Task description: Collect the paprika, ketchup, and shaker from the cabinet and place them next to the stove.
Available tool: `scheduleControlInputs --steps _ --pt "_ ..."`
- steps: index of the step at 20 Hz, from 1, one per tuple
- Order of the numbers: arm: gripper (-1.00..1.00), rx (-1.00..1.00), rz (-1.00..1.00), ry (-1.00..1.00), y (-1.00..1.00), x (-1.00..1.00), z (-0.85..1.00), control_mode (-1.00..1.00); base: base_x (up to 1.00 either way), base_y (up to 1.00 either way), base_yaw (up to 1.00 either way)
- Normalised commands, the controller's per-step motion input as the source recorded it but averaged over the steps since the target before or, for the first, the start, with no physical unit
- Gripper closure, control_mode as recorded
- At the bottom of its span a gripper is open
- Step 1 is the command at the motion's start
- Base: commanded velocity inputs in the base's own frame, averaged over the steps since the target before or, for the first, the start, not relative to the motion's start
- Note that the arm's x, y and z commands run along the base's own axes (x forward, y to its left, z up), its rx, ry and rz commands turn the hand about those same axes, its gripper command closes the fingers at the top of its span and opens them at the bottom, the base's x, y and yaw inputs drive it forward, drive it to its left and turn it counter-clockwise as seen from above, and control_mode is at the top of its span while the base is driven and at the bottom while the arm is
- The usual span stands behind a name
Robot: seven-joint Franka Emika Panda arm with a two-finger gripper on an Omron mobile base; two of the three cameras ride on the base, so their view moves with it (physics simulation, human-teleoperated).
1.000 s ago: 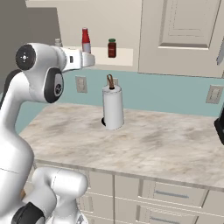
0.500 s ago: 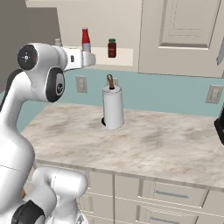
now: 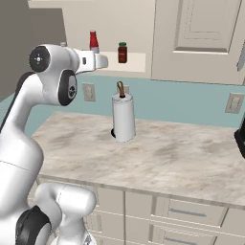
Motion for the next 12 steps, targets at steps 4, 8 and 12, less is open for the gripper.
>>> scheduleControlInputs --steps 4,8,12 --pt "-1.00 0.00 0.00 0.00 0.00 0.45 0.00 -1.00 0.00 0.00 0.00" --pt "-1.00 0.00 0.00 0.00 0.00 0.29 0.00 -1.00 0.00 0.00 0.00" --pt "-1.00 0.03 0.00 0.07 -0.20 0.45 -0.03 -1.00 0.00 0.00 0.00"
